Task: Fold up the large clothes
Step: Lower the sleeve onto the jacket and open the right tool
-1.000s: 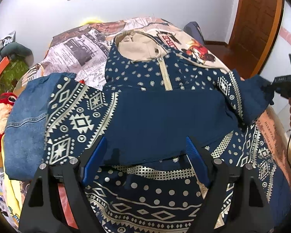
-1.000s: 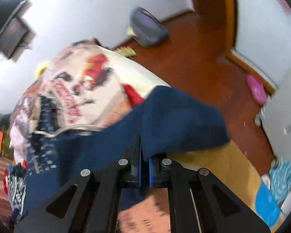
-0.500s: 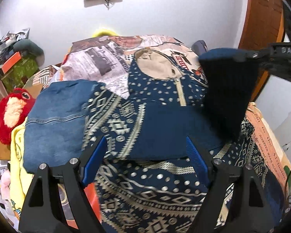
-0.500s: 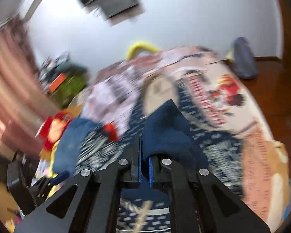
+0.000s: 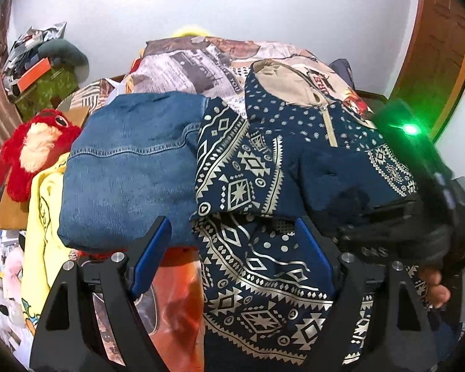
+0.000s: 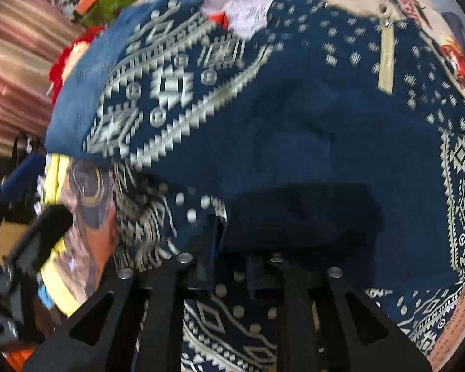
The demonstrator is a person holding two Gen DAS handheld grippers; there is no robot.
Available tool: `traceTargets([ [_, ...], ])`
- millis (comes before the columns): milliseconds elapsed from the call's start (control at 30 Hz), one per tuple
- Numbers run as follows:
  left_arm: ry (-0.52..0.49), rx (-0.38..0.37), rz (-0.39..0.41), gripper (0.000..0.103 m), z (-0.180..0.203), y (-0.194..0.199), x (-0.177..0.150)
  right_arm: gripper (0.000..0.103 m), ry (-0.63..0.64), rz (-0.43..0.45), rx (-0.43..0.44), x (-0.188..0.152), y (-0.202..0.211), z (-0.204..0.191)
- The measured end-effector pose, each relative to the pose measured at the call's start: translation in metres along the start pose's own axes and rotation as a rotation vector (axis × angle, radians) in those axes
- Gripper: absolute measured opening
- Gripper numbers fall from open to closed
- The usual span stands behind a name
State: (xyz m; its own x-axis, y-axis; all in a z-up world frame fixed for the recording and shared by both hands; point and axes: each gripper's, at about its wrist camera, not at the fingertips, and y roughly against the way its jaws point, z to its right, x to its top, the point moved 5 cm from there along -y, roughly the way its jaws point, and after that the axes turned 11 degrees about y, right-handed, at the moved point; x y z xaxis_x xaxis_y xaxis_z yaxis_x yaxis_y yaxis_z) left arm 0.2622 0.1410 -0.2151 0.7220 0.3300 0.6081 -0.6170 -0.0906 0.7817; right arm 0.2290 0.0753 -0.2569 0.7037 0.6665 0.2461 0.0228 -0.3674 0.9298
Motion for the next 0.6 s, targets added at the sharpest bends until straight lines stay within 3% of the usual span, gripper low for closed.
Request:
traceTargets([
  [167,-0.011,0.003,-0.004,0.081,0.008,-0.004,-0.001,0.039,0.076,0.014,0.001,-0.017,0.024,-0.002],
  [367,-0.086,0.018,-0.001,0.081,0.037,-0.01,0.003,0.04,0.053,0.127,-0.106,-0.049,0.076,0.038],
  [600,-0.229,-0.015,-0.048,0.081,0.092,-0.033,0.002,0.04,-0.086,0.214,-0.296,-0.077,0.118,0.118],
])
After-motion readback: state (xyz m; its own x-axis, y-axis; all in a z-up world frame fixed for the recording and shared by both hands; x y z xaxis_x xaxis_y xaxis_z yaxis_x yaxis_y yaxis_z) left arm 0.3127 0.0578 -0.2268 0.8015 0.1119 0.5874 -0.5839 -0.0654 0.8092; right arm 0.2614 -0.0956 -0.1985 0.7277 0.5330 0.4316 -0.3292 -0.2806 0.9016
